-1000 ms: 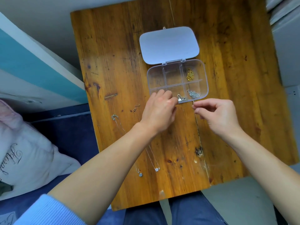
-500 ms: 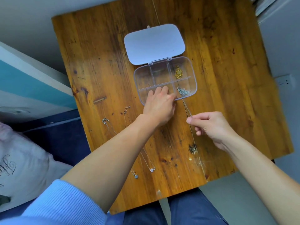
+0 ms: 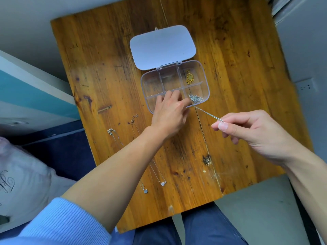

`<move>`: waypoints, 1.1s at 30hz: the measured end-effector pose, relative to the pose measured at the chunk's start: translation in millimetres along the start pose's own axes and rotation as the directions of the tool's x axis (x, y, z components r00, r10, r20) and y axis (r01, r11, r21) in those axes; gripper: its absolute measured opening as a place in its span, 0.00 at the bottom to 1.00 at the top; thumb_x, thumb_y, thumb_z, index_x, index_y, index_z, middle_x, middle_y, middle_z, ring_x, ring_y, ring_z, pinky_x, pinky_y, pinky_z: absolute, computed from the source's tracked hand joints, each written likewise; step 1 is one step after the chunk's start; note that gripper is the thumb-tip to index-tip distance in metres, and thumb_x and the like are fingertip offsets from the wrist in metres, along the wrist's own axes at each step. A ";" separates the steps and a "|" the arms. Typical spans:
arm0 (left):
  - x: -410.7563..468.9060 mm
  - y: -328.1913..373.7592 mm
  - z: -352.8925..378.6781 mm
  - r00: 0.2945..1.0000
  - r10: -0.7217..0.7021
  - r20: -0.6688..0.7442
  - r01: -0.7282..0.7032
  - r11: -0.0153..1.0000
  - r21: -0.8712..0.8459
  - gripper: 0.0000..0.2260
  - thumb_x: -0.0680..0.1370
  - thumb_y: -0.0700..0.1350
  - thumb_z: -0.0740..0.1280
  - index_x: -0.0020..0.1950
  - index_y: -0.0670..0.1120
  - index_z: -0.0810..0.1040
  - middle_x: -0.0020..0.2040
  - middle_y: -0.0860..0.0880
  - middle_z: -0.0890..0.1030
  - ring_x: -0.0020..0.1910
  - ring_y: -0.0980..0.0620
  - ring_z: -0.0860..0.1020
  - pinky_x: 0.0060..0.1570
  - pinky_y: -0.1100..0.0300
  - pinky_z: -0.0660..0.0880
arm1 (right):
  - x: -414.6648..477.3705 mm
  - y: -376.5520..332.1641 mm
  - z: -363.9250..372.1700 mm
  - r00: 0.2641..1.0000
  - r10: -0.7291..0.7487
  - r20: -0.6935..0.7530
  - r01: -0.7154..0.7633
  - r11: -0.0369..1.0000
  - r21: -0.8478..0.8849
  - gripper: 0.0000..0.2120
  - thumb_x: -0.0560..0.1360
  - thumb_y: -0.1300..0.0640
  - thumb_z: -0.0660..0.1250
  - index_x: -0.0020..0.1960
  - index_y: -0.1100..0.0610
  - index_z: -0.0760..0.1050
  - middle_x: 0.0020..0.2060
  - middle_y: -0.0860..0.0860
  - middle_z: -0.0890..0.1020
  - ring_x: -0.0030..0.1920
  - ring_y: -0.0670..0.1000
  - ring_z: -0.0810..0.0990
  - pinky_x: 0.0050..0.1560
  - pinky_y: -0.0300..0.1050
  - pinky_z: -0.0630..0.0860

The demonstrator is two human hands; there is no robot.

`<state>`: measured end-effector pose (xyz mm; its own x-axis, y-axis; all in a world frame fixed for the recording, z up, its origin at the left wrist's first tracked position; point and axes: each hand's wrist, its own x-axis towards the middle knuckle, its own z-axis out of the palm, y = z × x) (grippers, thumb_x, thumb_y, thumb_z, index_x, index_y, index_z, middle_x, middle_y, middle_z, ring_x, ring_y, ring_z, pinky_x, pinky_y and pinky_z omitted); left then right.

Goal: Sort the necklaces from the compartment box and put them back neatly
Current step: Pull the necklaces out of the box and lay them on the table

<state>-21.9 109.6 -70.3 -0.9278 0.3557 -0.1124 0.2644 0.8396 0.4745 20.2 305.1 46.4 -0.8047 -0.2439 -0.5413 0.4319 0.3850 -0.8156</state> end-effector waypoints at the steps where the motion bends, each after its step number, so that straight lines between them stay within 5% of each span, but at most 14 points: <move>1: 0.1 -1.1 -1.0 1.000 0.010 -0.020 -0.010 1.000 -0.003 0.10 0.78 0.50 0.64 0.57 0.50 0.80 0.51 0.46 0.76 0.54 0.44 0.71 0.51 0.49 0.65 | -1.5 -1.5 -1.2 1.000 -0.007 0.003 0.007 1.000 0.003 0.09 0.70 0.49 0.69 0.45 0.49 0.86 0.41 0.52 0.85 0.39 0.49 0.80 0.34 0.41 0.76; 6: -0.6 -5.3 -12.5 0.997 0.059 -0.059 -0.060 0.998 -0.019 0.08 0.77 0.48 0.68 0.47 0.45 0.83 0.46 0.46 0.78 0.49 0.44 0.73 0.45 0.52 0.66 | -4.9 5.0 -2.2 0.999 0.012 -0.048 -0.009 0.998 0.069 0.09 0.70 0.53 0.69 0.45 0.53 0.86 0.35 0.52 0.84 0.35 0.46 0.78 0.30 0.38 0.74; 9: -10.4 -12.2 -30.5 0.995 -0.031 -0.095 0.010 0.977 -0.213 0.06 0.74 0.46 0.72 0.44 0.43 0.84 0.41 0.46 0.82 0.43 0.47 0.77 0.42 0.53 0.74 | -5.3 22.1 -0.9 0.979 0.068 -0.193 -0.048 0.994 0.102 0.07 0.71 0.54 0.69 0.44 0.55 0.85 0.31 0.51 0.82 0.31 0.45 0.76 0.28 0.35 0.72; 13: -36.6 -30.8 -60.5 0.953 -0.264 0.147 0.301 0.779 -0.549 0.09 0.69 0.48 0.77 0.39 0.43 0.84 0.33 0.48 0.83 0.30 0.59 0.75 0.31 0.69 0.69 | -4.8 53.3 9.0 0.925 0.243 -0.291 -0.190 0.961 0.201 0.06 0.74 0.55 0.71 0.42 0.56 0.85 0.29 0.48 0.81 0.30 0.44 0.75 0.26 0.33 0.70; 17: -63.0 -49.4 -67.4 0.868 -0.335 0.367 0.497 0.581 -0.645 0.09 0.70 0.46 0.76 0.40 0.39 0.84 0.36 0.41 0.84 0.35 0.51 0.78 0.36 0.60 0.74 | -5.7 76.4 35.7 0.913 0.332 -0.237 -0.291 0.937 0.193 0.08 0.75 0.56 0.70 0.41 0.58 0.84 0.30 0.50 0.81 0.30 0.46 0.75 0.25 0.33 0.68; 20: -75.8 -58.9 -63.3 0.821 -0.402 0.407 0.569 0.506 -0.648 0.06 0.73 0.41 0.73 0.45 0.38 0.84 0.40 0.39 0.84 0.38 0.51 0.81 0.40 0.58 0.77 | -8.7 86.3 62.4 0.919 0.334 -0.208 -0.316 0.942 0.114 0.08 0.76 0.59 0.69 0.41 0.60 0.83 0.32 0.53 0.82 0.30 0.47 0.74 0.28 0.31 0.71; 23: -81.5 -60.3 -54.8 0.796 -0.502 0.338 0.586 0.503 -0.635 0.02 0.73 0.40 0.73 0.44 0.42 0.84 0.39 0.42 0.84 0.38 0.52 0.80 0.41 0.58 0.78 | -18.3 96.7 86.6 0.941 0.303 -0.153 -0.320 0.942 -0.100 0.10 0.76 0.55 0.70 0.37 0.56 0.83 0.31 0.52 0.83 0.29 0.46 0.76 0.38 0.42 0.76; 28: -81.1 -57.8 -38.2 0.786 -0.597 0.162 0.540 0.534 -0.651 0.03 0.72 0.40 0.74 0.40 0.47 0.84 0.35 0.48 0.83 0.35 0.53 0.79 0.42 0.57 0.77 | -39.0 112.2 102.4 0.945 0.274 -0.178 -0.325 0.839 -0.436 0.11 0.74 0.44 0.65 0.35 0.44 0.80 0.32 0.43 0.83 0.36 0.47 0.80 0.38 0.47 0.77; 33: -78.4 -47.6 -17.5 0.863 -0.493 0.114 0.483 0.737 -0.473 0.02 0.72 0.41 0.73 0.44 0.45 0.85 0.40 0.47 0.83 0.41 0.51 0.79 0.45 0.61 0.74 | -44.3 116.5 103.7 0.915 0.384 -0.127 -0.391 0.763 -0.514 0.13 0.74 0.50 0.64 0.32 0.49 0.78 0.31 0.45 0.82 0.33 0.48 0.78 0.33 0.42 0.71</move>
<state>33.6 34.5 -68.8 -0.9006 -0.0599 -0.4305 -0.3782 0.5960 0.7083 148.5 268.4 -45.9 -0.6219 0.0374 -0.7822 0.4356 0.8466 -0.3058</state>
